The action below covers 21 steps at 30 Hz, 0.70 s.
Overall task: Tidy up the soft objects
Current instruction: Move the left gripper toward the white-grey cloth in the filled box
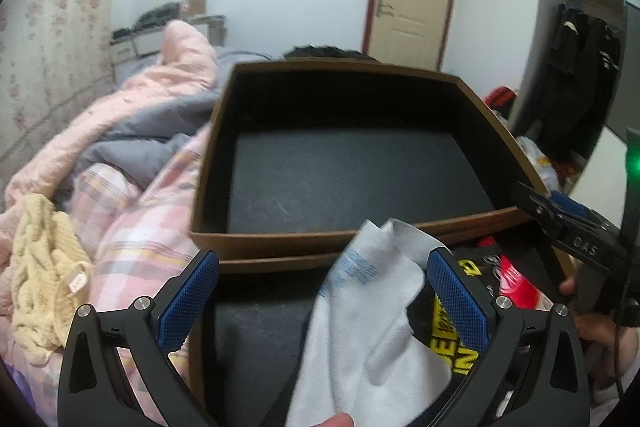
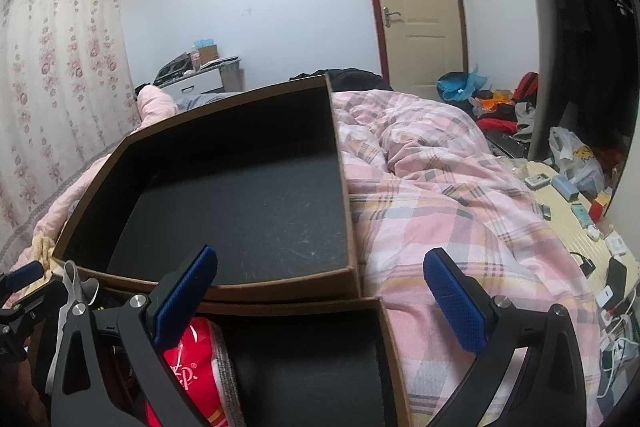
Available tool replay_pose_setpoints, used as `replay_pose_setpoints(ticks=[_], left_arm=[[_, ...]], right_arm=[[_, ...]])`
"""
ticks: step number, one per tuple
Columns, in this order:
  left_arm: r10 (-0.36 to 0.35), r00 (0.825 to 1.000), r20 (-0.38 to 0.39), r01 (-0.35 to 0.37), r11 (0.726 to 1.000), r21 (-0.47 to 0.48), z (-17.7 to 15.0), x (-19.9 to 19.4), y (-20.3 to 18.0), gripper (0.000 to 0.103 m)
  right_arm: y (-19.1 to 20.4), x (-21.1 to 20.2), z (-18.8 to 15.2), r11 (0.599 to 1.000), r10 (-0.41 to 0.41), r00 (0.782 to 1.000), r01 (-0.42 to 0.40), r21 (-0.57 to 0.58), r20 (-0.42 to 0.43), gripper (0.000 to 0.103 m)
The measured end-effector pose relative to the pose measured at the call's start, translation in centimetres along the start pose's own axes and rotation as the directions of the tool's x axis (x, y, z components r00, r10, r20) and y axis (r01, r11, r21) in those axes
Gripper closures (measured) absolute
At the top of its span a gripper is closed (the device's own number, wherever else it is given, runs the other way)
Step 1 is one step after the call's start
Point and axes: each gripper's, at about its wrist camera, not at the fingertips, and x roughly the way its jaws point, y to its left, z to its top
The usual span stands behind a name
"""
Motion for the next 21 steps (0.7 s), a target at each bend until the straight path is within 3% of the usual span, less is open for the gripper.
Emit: replay_pose_setpoints(ticks=[9,14,21], left_arm=[[-0.006,1.0,-0.007,0.007,1.0,0.021,-0.08,-0.2,-0.69,0.0],[-0.068,0.998,-0.005,0.068,0.998,0.014,0.01,-0.45,-0.67,0.0],[-0.051,0.999,0.003,0.051,0.999,0.001,0.19,-0.47,-0.51,0.0]], right_arm=[[-0.25,-0.22,-0.13,1.0,0.007,1.0,-0.007,0.009,-0.004,0.001],[-0.21,-0.35,0.02,1.0,0.008,1.0,-0.008,0.008,-0.003,0.001],[-0.16,-0.39,0.04,1.0,0.013,1.0,-0.013,0.011,-0.006,0.001]])
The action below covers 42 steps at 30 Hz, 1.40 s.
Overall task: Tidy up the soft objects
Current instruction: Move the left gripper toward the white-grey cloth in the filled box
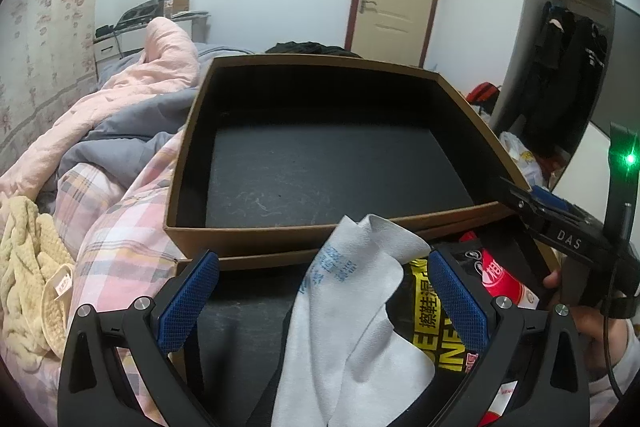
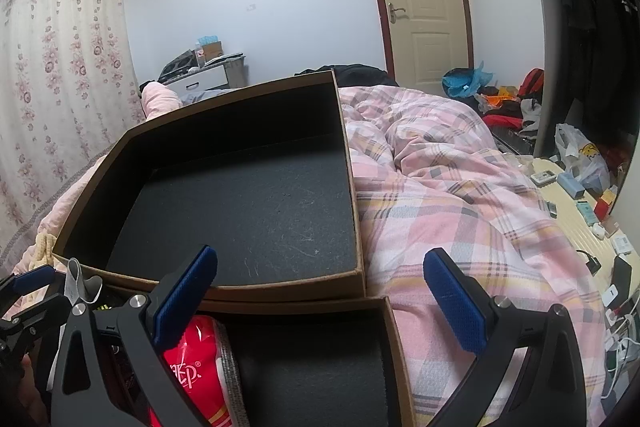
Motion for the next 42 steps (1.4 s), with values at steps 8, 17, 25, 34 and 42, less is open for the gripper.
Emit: replay_pose_setpoints(ticks=[8,17,25,34,42], left_arm=[[0.003,1.0,0.008,-0.003,0.999,-0.032,0.0,-0.2,0.5,0.0],[0.016,1.0,0.002,-0.016,0.999,-0.048,0.3,-0.1,0.8,0.0],[0.019,1.0,0.0,-0.019,0.998,-0.056,0.3,0.0,1.0,0.0],[0.017,1.0,0.002,-0.017,0.998,-0.064,0.3,0.0,1.2,0.0],[0.014,1.0,-0.001,-0.014,0.996,-0.087,0.3,0.1,1.7,0.0]], right_arm=[[0.0,0.2,-0.2,1.0,0.005,1.0,-0.005,0.001,-0.008,0.001],[0.0,0.3,-0.3,1.0,0.013,1.0,-0.013,0.009,-0.017,0.001],[-0.1,0.4,-0.3,1.0,0.013,1.0,-0.013,0.008,-0.018,0.001],[-0.2,0.4,-0.3,1.0,0.014,1.0,-0.014,0.009,-0.019,0.001],[-0.1,0.4,-0.3,1.0,0.015,1.0,-0.015,0.01,-0.02,0.001]])
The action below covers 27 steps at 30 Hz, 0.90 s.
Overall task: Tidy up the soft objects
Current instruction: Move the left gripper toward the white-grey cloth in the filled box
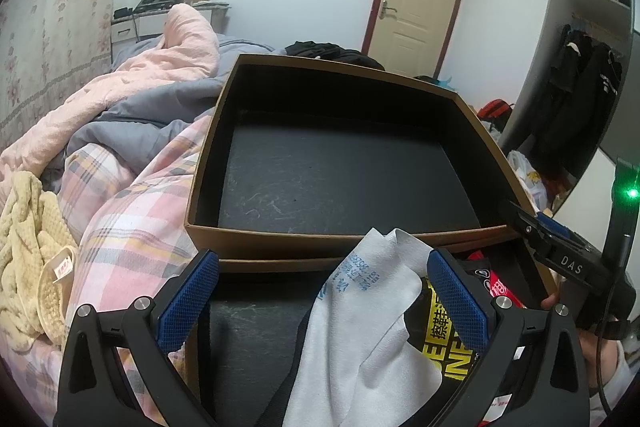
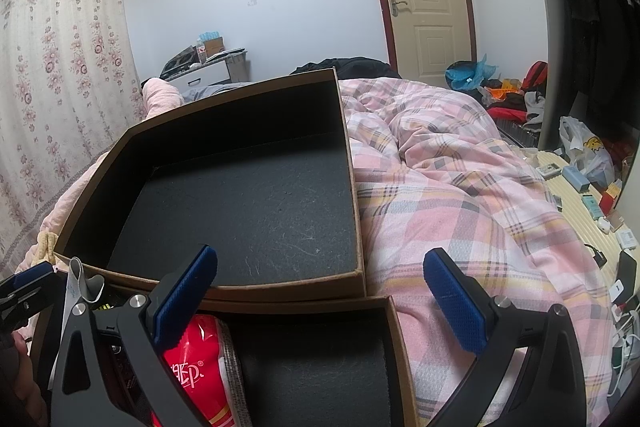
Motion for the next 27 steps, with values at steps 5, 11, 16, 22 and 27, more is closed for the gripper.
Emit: replay_pose_setpoints(ticks=[5,11,16,22,27], left_arm=[[-0.003,1.0,-0.002,0.003,1.0,-0.01,0.0,0.0,0.2,0.0],[-0.005,1.0,-0.002,0.005,1.0,-0.007,0.0,-0.1,0.1,0.0],[-0.054,0.998,-0.014,0.053,0.998,-0.014,0.4,-1.3,0.5,0.0],[-0.194,0.979,-0.058,0.184,0.973,-0.142,1.9,-3.8,3.1,0.0],[-0.307,0.936,-0.173,0.279,0.945,-0.168,2.0,-3.1,3.2,0.0]], right_arm=[[0.0,0.1,-0.2,1.0,0.002,1.0,-0.002,-0.001,-0.004,0.001],[0.0,0.1,-0.2,1.0,0.004,1.0,-0.004,0.0,-0.004,0.001],[0.0,0.1,-0.2,1.0,0.009,1.0,-0.009,0.005,-0.007,0.001],[-0.4,0.2,-0.1,0.999,0.028,1.0,-0.028,0.019,-0.013,0.001],[-0.5,0.2,-0.1,0.999,0.028,1.0,-0.028,0.019,-0.014,0.001]])
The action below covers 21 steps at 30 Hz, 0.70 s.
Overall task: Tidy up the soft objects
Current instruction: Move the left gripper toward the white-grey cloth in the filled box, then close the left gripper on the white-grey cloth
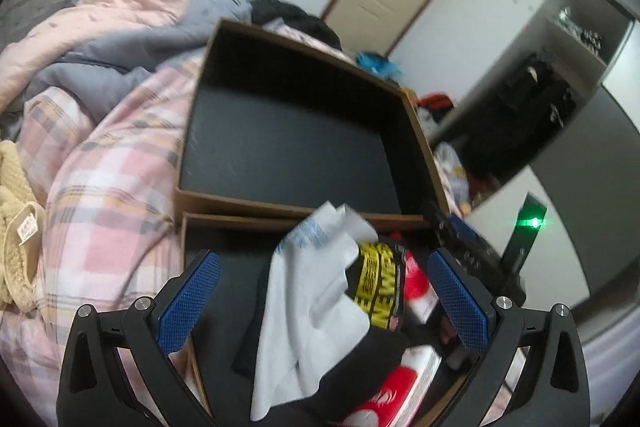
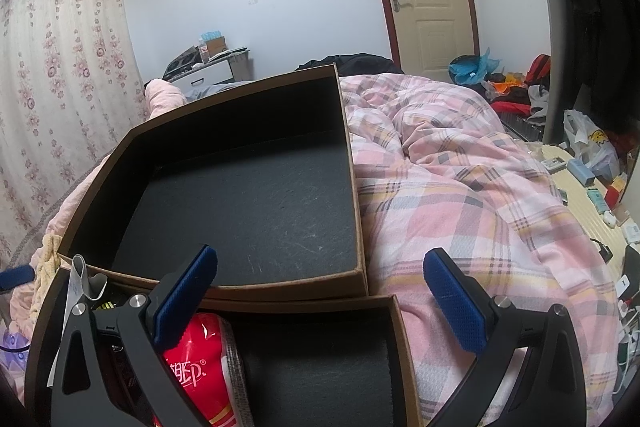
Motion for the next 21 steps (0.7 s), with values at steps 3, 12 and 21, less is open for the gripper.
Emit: replay_pose_setpoints(ticks=[3,12,21], left_arm=[[0.138,0.99,-0.041,-0.134,0.988,0.075,-0.5,1.2,-1.1,0.0],[0.122,0.992,-0.017,-0.117,0.974,0.193,-2.3,1.7,-4.8,0.0],[0.109,0.987,-0.114,-0.098,0.99,0.105,-2.4,3.4,-3.8,0.007]], right_arm=[[0.0,0.0,0.0,1.0,-0.002,1.0,0.002,-0.002,0.001,0.001],[0.0,0.0,0.0,1.0,-0.001,1.0,0.001,0.0,0.0,0.001],[0.0,0.0,0.0,1.0,-0.001,1.0,0.001,-0.001,0.0,0.001]])
